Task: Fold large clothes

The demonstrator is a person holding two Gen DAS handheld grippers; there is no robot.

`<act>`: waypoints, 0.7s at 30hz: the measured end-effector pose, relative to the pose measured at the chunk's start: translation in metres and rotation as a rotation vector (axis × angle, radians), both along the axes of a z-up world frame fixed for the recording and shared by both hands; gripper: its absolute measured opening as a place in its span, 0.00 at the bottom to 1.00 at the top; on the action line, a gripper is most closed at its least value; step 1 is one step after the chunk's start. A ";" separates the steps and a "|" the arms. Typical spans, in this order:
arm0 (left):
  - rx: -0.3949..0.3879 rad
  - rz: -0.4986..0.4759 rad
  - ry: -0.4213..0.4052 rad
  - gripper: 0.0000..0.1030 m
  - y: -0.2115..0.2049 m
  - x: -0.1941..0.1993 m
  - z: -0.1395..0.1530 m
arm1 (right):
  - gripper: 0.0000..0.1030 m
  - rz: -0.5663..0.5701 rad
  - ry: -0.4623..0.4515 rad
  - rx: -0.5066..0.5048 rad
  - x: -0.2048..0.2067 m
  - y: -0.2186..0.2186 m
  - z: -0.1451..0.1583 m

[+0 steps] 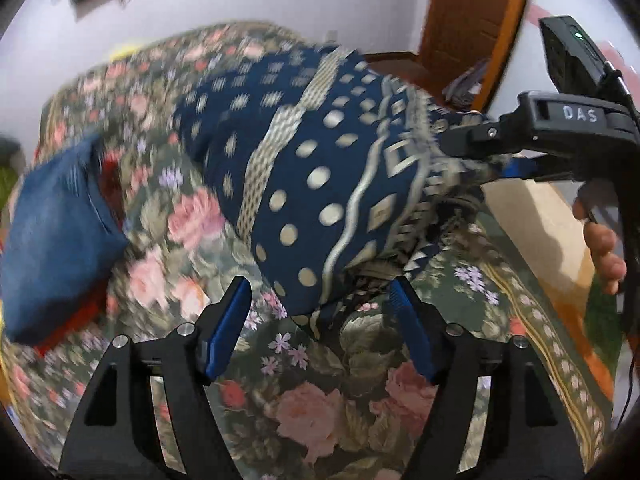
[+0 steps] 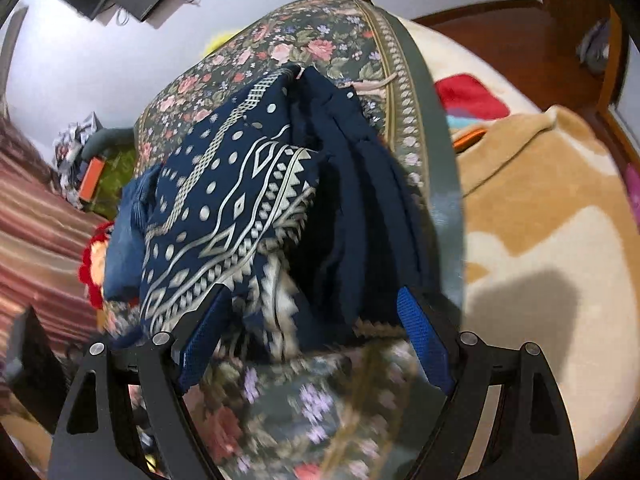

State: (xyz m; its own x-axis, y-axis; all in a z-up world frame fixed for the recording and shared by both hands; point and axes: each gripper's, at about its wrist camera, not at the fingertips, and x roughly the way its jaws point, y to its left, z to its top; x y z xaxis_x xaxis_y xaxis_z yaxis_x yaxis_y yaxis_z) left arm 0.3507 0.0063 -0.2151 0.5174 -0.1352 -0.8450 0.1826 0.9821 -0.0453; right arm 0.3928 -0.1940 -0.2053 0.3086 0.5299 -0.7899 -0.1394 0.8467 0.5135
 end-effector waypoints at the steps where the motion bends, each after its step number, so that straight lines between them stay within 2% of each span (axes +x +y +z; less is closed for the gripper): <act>1: -0.011 0.019 0.012 0.69 0.002 0.003 -0.006 | 0.74 -0.005 0.009 0.008 0.002 0.002 -0.002; 3: -0.034 0.049 0.024 0.69 0.006 0.008 -0.013 | 0.57 0.000 0.023 0.019 0.004 0.007 -0.004; 4: -0.049 0.059 0.032 0.69 0.010 0.011 -0.016 | 0.53 0.008 0.018 0.016 0.004 0.011 -0.003; 6: -0.078 0.067 0.040 0.71 0.016 0.015 -0.017 | 0.34 0.038 -0.011 -0.012 0.002 0.021 0.002; 8: -0.056 0.083 0.033 0.71 0.026 0.019 -0.019 | 0.18 0.063 -0.028 -0.030 0.001 0.028 0.007; 9: -0.035 0.093 0.027 0.71 0.029 0.020 -0.021 | 0.14 0.072 -0.039 -0.034 0.001 0.033 0.011; 12: 0.062 0.189 -0.004 0.71 0.053 0.023 -0.021 | 0.10 0.129 -0.109 -0.009 -0.006 0.048 0.032; 13: 0.053 0.214 -0.004 0.71 0.062 0.024 -0.020 | 0.10 0.147 -0.143 0.004 -0.011 0.054 0.043; 15: -0.021 0.252 0.010 0.71 0.082 0.021 -0.015 | 0.10 0.159 -0.206 -0.021 -0.019 0.065 0.060; 17: -0.051 0.243 0.021 0.71 0.087 0.018 -0.009 | 0.09 0.164 -0.266 -0.040 -0.028 0.071 0.076; 21: -0.036 0.168 -0.056 0.71 0.076 0.001 0.018 | 0.09 0.142 -0.336 -0.035 -0.045 0.065 0.101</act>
State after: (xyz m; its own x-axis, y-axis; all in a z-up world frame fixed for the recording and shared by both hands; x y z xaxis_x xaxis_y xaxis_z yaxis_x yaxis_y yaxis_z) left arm 0.3518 0.0822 -0.1966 0.5816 -0.0726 -0.8103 0.0198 0.9970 -0.0751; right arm 0.3476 -0.1293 -0.1042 0.4794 0.5605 -0.6753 -0.4125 0.8231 0.3903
